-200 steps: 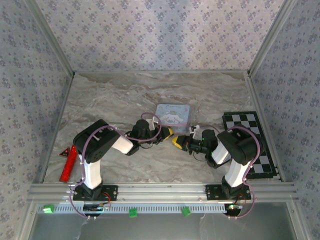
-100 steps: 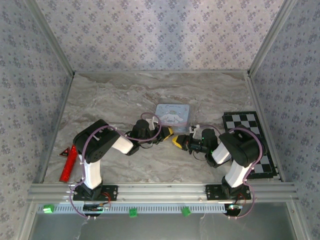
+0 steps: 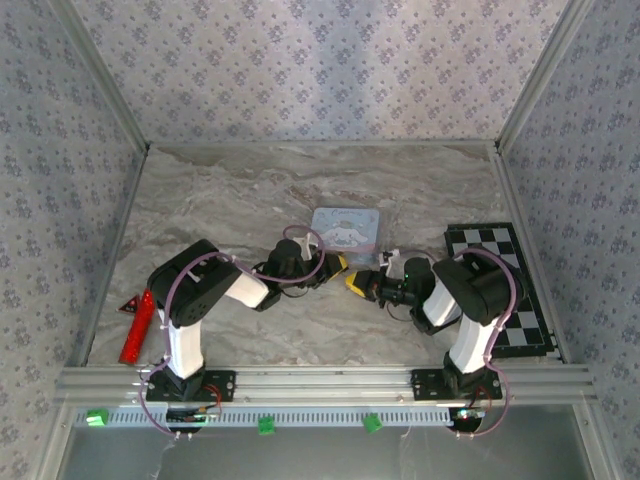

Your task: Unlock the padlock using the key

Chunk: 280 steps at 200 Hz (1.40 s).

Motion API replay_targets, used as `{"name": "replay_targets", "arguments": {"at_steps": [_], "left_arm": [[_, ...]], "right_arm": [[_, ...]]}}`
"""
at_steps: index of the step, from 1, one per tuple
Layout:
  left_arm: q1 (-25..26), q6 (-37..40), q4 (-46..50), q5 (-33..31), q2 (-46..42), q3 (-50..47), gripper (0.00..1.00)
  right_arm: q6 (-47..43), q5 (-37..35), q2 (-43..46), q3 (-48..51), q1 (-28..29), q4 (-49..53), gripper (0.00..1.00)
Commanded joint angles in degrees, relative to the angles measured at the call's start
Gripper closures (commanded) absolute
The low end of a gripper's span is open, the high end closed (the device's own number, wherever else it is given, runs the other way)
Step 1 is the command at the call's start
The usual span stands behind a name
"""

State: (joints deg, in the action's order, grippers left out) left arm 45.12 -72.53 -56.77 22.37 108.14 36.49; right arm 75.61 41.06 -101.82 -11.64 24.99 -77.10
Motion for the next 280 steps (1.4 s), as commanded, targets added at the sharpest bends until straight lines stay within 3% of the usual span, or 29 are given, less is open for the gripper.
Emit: {"name": "replay_targets", "arguments": {"at_steps": [1, 20, 50, 65, 96, 130, 187, 226, 280], "left_arm": [[2.3, -0.7, 2.1, 5.1, -0.4, 0.9, 1.00], [2.4, 0.6, 4.7, 4.5, -0.9, 1.0, 1.00], [2.5, 1.5, 6.7, 4.1, -2.0, 1.3, 1.00], [2.8, 1.2, 6.6, 4.4, -2.4, 1.8, 1.00], [4.1, 0.0, 5.9, 4.6, -2.9, 3.2, 1.00], [5.7, -1.5, 3.7, 4.4, -2.9, 4.0, 1.00], [6.0, -1.8, 1.1, 4.3, -3.8, 2.4, 1.00], [6.4, -1.2, 1.5, 4.3, -3.9, 2.7, 1.00], [7.0, 1.4, 6.6, 3.4, -3.4, 3.3, 1.00]], "right_arm": [[-1.6, -1.8, 4.8, -2.6, -0.7, 3.4, 1.00], [-5.5, -2.2, 10.9, -3.5, -0.6, 12.7, 1.00], [-16.9, -5.0, 20.9, -7.3, 1.2, 35.9, 1.00], [-20.0, -6.3, 23.9, -8.4, 1.8, 41.9, 1.00], [-18.8, -5.7, 24.3, -9.0, 2.6, 41.1, 1.00], [-15.0, -4.6, 22.4, -8.3, 3.8, 33.8, 1.00], [-12.5, -1.2, 20.4, -5.1, -3.5, 29.4, 1.00], [-8.0, -0.1, 18.0, -4.4, -4.3, 22.0, 1.00], [-12.4, -3.4, 25.2, -7.9, -1.6, 33.4, 1.00]]}}
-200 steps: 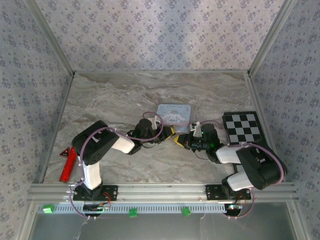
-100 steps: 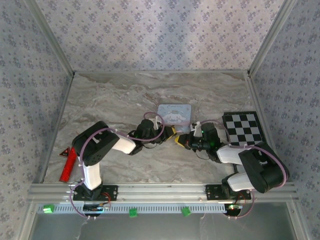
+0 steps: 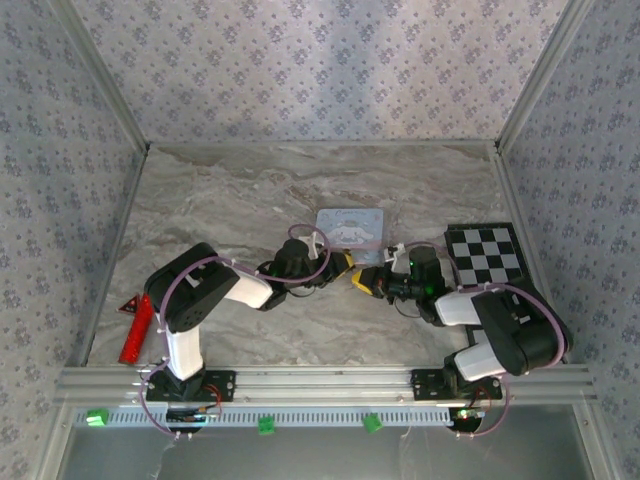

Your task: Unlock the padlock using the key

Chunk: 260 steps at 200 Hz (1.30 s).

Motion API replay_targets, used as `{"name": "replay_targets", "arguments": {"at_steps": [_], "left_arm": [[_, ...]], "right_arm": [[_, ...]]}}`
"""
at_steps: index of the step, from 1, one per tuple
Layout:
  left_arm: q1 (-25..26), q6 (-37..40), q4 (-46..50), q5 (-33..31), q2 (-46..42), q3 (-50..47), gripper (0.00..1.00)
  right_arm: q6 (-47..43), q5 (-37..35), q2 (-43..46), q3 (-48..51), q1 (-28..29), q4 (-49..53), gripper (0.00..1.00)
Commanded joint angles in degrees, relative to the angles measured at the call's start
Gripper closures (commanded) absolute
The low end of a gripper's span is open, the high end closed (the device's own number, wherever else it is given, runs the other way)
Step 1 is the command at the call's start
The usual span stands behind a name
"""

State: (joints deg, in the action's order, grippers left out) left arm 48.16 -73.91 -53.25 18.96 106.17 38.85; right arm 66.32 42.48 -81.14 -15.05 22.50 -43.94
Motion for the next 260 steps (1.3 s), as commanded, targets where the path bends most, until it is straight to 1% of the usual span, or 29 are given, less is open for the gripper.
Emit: {"name": "replay_targets", "arguments": {"at_steps": [1, 15, 48, 70, 82, 99, 146, 192, 234, 260], "left_arm": [[4.0, 2.8, 3.1, 6.8, -1.4, 1.0, 1.00], [4.4, 2.9, 3.2, 7.1, -1.4, 1.4, 1.00], [5.8, 2.9, 3.8, 7.3, -2.0, 2.6, 1.00], [6.2, 3.3, 5.2, 7.1, -3.0, 2.1, 1.00], [6.1, 3.4, 5.2, 6.9, -3.7, 1.0, 1.00], [6.2, 4.2, 6.5, 6.9, -4.4, 0.8, 1.00], [6.3, 4.6, 7.1, 6.7, -3.0, 1.7, 1.00], [6.4, 6.0, 9.5, 6.9, -3.0, 1.9, 1.00], [6.5, 6.5, 10.3, 6.7, -3.2, 2.4, 1.00], [6.5, 5.9, 9.6, 7.0, -3.5, 2.9, 1.00]], "right_arm": [[-3.3, -4.9, 4.6, -4.6, 1.0, 0.5, 1.00], [-4.5, -5.2, 3.9, -5.3, 1.6, 2.1, 1.00], [-3.1, -3.9, 0.6, -4.9, 1.4, -1.7, 1.00], [-2.5, -2.4, 1.5, -4.1, -1.9, -2.4, 1.00], [-3.1, -1.6, 2.5, -3.7, -4.1, -0.9, 1.00], [-4.0, -0.9, 3.3, -3.8, -5.2, 0.8, 1.00], [-1.2, -1.1, 4.1, -3.7, -3.3, -1.6, 1.00], [-1.1, 0.2, 5.9, -3.7, -6.5, 0.0, 1.00], [-2.0, -1.3, 4.6, -4.8, -3.7, 0.7, 1.00], [-4.3, -2.1, 1.2, -3.2, -3.0, 0.0, 1.00]]}}
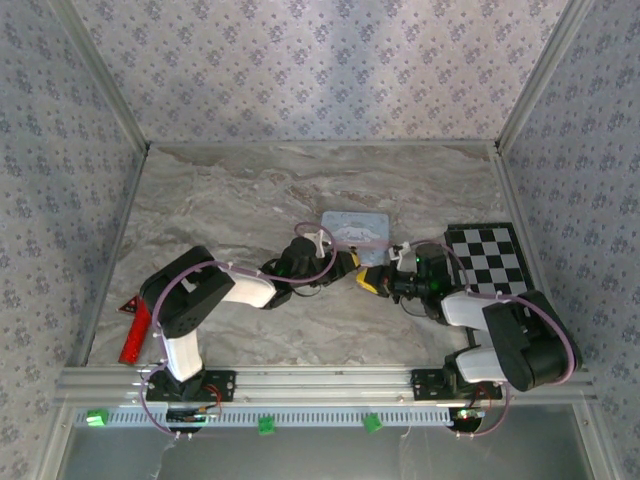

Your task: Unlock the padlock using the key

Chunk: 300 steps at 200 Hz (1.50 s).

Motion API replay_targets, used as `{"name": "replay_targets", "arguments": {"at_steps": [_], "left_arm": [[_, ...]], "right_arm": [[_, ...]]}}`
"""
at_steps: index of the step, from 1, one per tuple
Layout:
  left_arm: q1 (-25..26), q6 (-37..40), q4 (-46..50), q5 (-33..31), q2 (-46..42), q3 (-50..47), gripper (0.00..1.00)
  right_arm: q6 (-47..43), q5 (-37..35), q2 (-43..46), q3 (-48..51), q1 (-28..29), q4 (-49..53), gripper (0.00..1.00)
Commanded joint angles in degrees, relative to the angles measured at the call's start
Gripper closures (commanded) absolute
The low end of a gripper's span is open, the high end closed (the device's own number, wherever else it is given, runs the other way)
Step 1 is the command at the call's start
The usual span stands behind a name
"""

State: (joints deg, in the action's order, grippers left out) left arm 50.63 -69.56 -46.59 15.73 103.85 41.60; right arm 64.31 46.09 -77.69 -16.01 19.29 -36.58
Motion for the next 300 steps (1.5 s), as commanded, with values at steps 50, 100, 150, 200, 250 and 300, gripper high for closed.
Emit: {"name": "replay_targets", "arguments": {"at_steps": [50, 100, 150, 200, 250, 300], "left_arm": [[4.0, -1.5, -1.1, 12.0, -2.1, -0.6, 1.00], [4.3, 0.6, 1.9, 11.2, -1.8, -1.2, 1.00], [4.3, 1.8, 2.8, 11.1, -1.2, -1.3, 1.00], [5.4, -1.3, -0.8, 12.8, -2.1, -1.5, 1.00], [7.0, -1.6, -0.7, 12.3, -0.7, 0.1, 1.00], [6.9, -1.5, -1.8, 11.3, -1.6, -2.7, 1.00]], "right_arm": [[-0.6, -3.8, -2.9, -2.7, -1.1, -11.1, 1.00], [0.1, -3.4, 3.7, -5.4, -1.5, -4.7, 1.00], [0.4, -3.3, 2.1, -4.3, -1.7, -5.3, 1.00], [-6.2, -3.7, -0.9, -4.8, 0.6, -7.2, 1.00], [-5.3, -5.0, -0.2, -7.9, 5.1, -5.8, 1.00], [-5.1, -0.6, 1.2, -4.1, -4.9, -4.7, 1.00]]}}
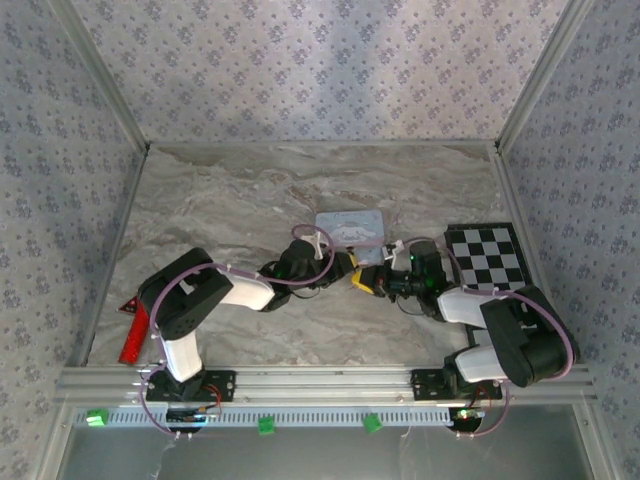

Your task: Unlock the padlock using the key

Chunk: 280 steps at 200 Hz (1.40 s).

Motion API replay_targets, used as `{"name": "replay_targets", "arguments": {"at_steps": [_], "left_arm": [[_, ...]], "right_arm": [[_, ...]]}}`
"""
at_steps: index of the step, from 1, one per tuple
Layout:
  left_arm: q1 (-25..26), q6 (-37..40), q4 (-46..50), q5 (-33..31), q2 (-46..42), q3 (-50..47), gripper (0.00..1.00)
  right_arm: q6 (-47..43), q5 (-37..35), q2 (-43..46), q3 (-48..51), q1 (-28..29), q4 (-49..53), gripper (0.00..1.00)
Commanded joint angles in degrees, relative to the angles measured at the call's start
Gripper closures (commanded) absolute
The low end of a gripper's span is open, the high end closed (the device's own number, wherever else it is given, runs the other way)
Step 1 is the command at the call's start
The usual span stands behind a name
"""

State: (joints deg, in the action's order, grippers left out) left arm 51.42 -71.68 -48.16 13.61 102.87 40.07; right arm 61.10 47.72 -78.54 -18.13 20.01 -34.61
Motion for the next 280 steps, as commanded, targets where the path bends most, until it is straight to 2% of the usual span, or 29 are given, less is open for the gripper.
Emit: {"name": "replay_targets", "arguments": {"at_steps": [1, 46, 104, 154, 221, 280], "left_arm": [[6.1, 0.7, -0.2, 13.4, -0.7, -1.2, 1.00], [6.1, 1.9, 2.1, 12.8, -2.9, -2.4, 1.00], [6.1, 1.9, 1.6, 12.8, -2.1, -0.4, 1.00], [6.2, 0.9, 0.0, 12.0, -3.0, -1.4, 1.00], [6.4, -3.5, -9.8, 6.4, -2.8, -4.9, 1.00], [6.5, -5.2, -13.3, 4.3, -1.4, -5.4, 1.00]], "right_arm": [[-1.9, -2.1, 2.0, -2.0, -5.8, -6.5, 1.00], [-1.8, -1.7, 2.3, -1.1, -8.5, -7.0, 1.00], [0.5, -5.6, 2.9, -1.6, -2.6, -10.1, 1.00], [1.9, -9.7, 3.3, -0.3, -4.3, -10.5, 1.00], [13.6, -10.4, -7.1, 3.2, -4.1, -30.9, 1.00], [13.3, -14.6, -5.2, 3.3, -0.1, -28.2, 1.00]]}}
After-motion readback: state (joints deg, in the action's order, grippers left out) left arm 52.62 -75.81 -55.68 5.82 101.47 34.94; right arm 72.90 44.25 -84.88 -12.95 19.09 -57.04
